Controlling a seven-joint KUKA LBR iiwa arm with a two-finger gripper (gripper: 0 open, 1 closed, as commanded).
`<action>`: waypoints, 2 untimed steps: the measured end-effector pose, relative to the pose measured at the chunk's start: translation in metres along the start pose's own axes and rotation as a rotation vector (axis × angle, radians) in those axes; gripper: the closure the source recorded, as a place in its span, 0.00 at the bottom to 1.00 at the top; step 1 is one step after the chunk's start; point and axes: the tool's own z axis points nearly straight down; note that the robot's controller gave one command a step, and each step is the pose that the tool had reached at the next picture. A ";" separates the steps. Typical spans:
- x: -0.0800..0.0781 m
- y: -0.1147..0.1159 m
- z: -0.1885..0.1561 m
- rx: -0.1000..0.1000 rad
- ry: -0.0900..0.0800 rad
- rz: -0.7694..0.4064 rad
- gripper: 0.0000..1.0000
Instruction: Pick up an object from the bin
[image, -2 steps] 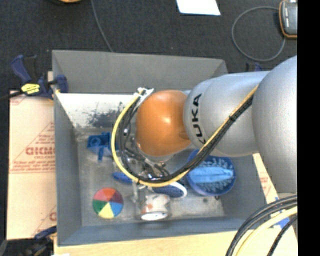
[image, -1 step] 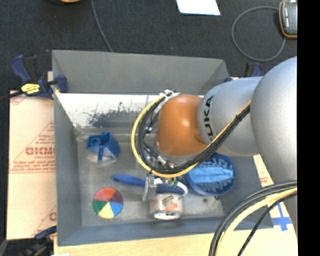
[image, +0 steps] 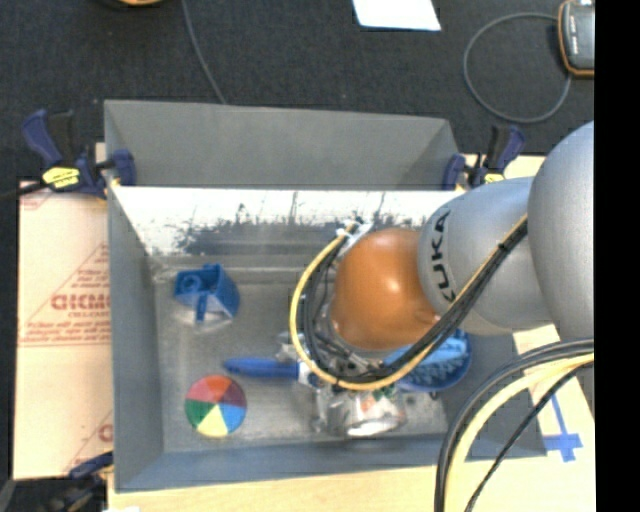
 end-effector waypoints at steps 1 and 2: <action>-0.026 -0.028 -0.001 0.002 0.001 0.479 1.00; -0.026 -0.028 -0.001 0.002 0.001 0.480 1.00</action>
Offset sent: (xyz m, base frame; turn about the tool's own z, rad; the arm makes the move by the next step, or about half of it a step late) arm 0.0000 0.0000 0.0000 0.0000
